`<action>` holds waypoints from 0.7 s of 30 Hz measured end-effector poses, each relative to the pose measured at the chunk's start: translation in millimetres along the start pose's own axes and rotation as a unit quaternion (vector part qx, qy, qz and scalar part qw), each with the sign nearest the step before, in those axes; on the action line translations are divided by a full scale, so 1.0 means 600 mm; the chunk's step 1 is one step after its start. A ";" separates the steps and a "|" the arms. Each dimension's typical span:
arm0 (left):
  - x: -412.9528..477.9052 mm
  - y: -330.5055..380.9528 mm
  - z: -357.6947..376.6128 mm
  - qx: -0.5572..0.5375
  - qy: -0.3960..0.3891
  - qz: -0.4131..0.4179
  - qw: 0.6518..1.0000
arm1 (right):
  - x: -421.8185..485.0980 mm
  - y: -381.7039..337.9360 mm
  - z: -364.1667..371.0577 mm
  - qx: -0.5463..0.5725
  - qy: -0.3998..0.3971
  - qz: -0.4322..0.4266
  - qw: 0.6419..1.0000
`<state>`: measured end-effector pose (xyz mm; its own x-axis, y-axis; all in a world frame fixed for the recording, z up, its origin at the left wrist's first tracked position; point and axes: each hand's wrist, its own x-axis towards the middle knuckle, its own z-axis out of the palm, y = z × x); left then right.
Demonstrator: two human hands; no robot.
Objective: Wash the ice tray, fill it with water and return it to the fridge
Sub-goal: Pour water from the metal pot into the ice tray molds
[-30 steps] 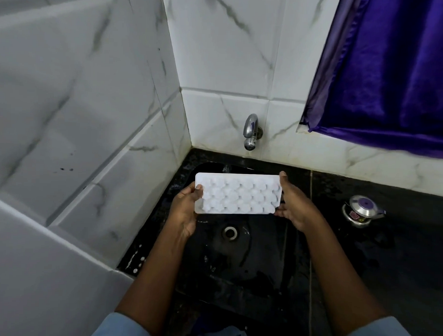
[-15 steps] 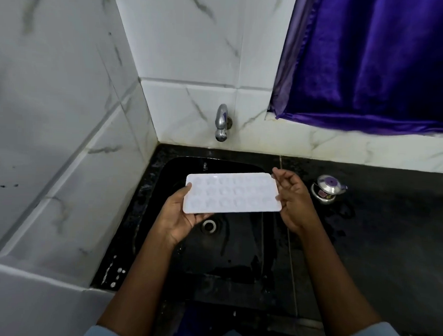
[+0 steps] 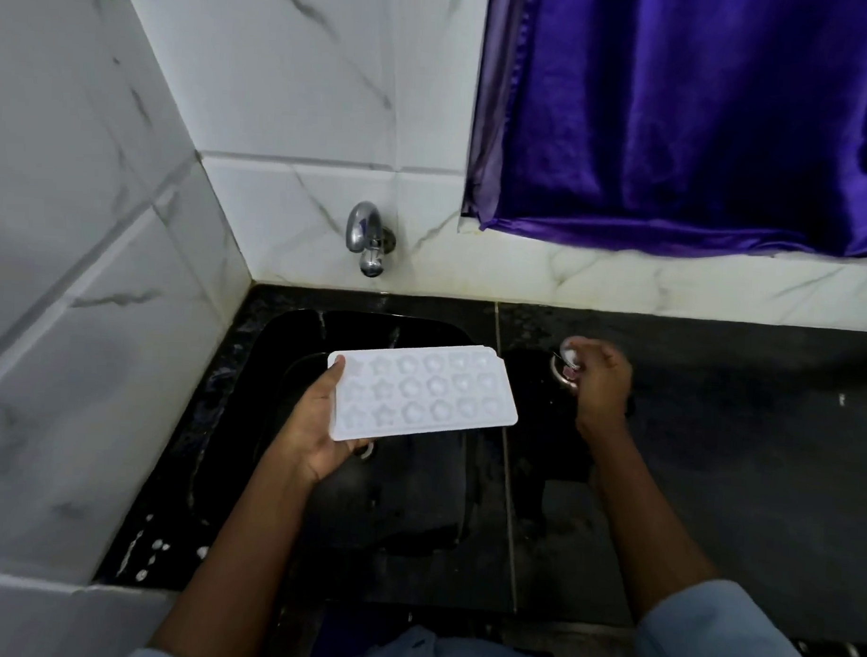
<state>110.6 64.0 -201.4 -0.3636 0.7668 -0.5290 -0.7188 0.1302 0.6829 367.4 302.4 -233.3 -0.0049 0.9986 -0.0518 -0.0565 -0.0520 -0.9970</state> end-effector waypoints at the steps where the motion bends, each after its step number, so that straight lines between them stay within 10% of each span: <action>1: 0.001 -0.006 0.010 -0.003 -0.008 -0.008 1.000 | 0.021 0.002 -0.024 0.002 0.032 -0.008 0.999; 6: 0.008 -0.048 0.068 -0.028 -0.017 -0.044 0.998 | 0.144 0.021 -0.135 -0.096 0.087 -0.034 0.991; 12: 0.030 -0.099 0.112 -0.081 -0.028 -0.058 0.995 | 0.254 0.086 -0.166 -0.343 -0.075 -0.023 0.936; 21: 0.049 -0.125 0.154 -0.078 -0.022 -0.061 0.995 | 0.286 0.120 -0.138 -0.308 -0.133 0.018 0.942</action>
<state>208.8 134.7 -221.6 -0.2445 0.7790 -0.5774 -0.8399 0.1274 0.5275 445.2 470.0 -318.6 -0.2507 0.9561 -0.1517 0.5386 0.0075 -0.8425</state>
